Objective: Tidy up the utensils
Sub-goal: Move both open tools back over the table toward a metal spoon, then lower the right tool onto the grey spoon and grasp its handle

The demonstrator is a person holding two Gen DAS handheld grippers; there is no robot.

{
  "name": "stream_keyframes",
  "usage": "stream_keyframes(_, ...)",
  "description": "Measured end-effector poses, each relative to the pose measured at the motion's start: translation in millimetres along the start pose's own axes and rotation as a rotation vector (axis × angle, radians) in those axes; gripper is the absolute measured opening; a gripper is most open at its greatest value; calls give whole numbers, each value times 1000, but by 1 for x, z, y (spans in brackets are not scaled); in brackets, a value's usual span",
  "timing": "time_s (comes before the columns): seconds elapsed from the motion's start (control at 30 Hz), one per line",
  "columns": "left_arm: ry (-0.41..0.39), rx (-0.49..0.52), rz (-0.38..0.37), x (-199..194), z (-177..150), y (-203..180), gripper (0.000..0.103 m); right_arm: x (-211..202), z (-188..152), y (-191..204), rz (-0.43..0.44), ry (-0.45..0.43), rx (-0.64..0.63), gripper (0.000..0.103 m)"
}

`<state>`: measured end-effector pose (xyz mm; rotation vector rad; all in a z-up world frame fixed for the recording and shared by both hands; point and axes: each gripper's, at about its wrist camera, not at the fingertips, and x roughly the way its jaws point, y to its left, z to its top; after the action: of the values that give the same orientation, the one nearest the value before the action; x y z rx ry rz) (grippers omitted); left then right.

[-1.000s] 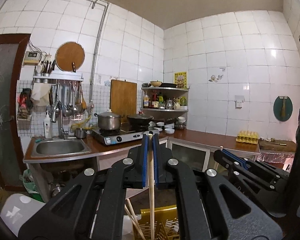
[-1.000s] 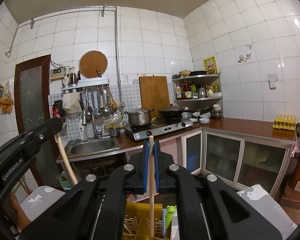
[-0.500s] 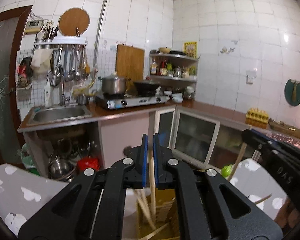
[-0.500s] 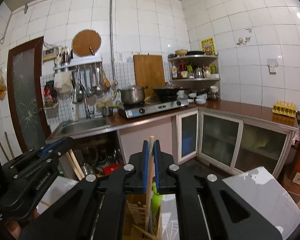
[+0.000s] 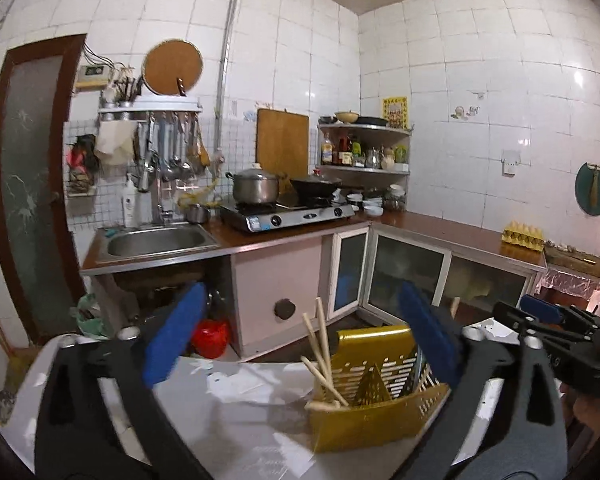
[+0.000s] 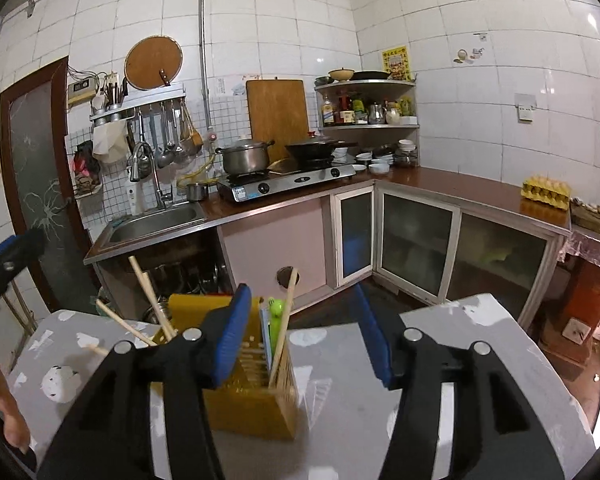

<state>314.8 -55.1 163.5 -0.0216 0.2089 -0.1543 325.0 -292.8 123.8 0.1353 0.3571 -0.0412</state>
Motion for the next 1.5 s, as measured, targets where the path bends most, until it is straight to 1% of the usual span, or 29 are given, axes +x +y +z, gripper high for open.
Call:
stream_keyframes(0.13,28,7,2,-36,-4,11,98,-34,-21,3,18,22,-31,54)
stream_keyframes(0.27,64,0,20,-69,-23,28,98,-55,-49,6,21,56,-56,54)
stream_keyframes(0.43,107,-8,45,-92,-52,46,98,-80,-90,7,25,100,-46,54)
stream_keyframes(0.57,155,-37,51,-109,-77,63,98,-101,-118,11,19,104,-69,54)
stream_keyframes(0.67,168,-43,61,-121,-94,73,98,-116,-136,14,28,109,-82,54)
stream_keyframes(0.73,176,-47,71,-127,-105,78,98,-122,-150,16,36,129,-90,54)
stream_keyframes(0.93,238,-76,101,-138,-137,98,98,-121,-176,19,41,196,-90,54)
stream_keyframes(1.07,262,-67,156,-148,-150,109,98,-116,-182,32,60,215,-103,54)
stream_keyframes(1.27,307,-96,224,-167,-172,137,98,-111,-196,68,141,257,-143,54)
stream_keyframes(1.37,333,-85,260,-175,-186,149,98,-106,-205,91,186,287,-183,54)
stream_keyframes(1.5,359,-103,283,-184,-200,165,98,-96,-214,121,257,352,-221,54)
